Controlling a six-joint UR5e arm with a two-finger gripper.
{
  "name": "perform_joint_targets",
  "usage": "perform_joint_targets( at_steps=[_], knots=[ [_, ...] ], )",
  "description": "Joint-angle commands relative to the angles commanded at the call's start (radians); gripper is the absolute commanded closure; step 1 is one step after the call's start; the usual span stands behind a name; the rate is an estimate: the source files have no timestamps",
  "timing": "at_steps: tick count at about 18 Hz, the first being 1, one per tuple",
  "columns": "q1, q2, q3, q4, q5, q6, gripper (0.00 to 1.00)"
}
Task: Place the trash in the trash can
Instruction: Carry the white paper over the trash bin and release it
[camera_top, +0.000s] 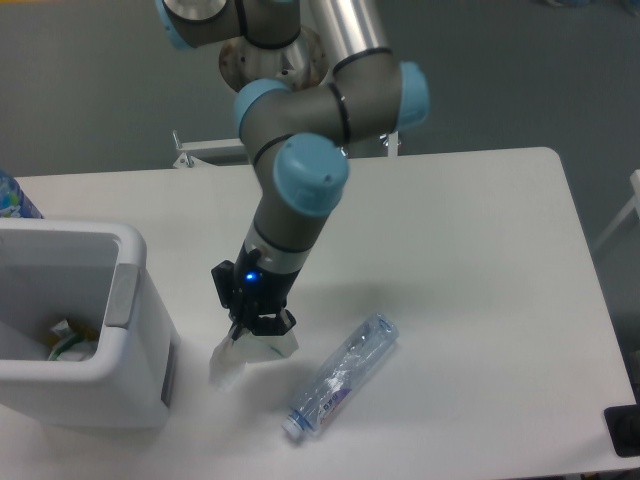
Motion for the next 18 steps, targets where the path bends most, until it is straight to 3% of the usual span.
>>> perform_joint_targets(
  at_steps=[5, 11, 18],
  knots=[
    [-0.002, 0.040, 0.077, 0.002, -0.121, -0.135, 1.00],
    [-0.029, 0.136, 0.083, 0.008, -0.200, -0.206, 1.00],
    [-0.172, 0.164, 0.057, 0.012, -0.190, -0.244, 1.00]
  ],
)
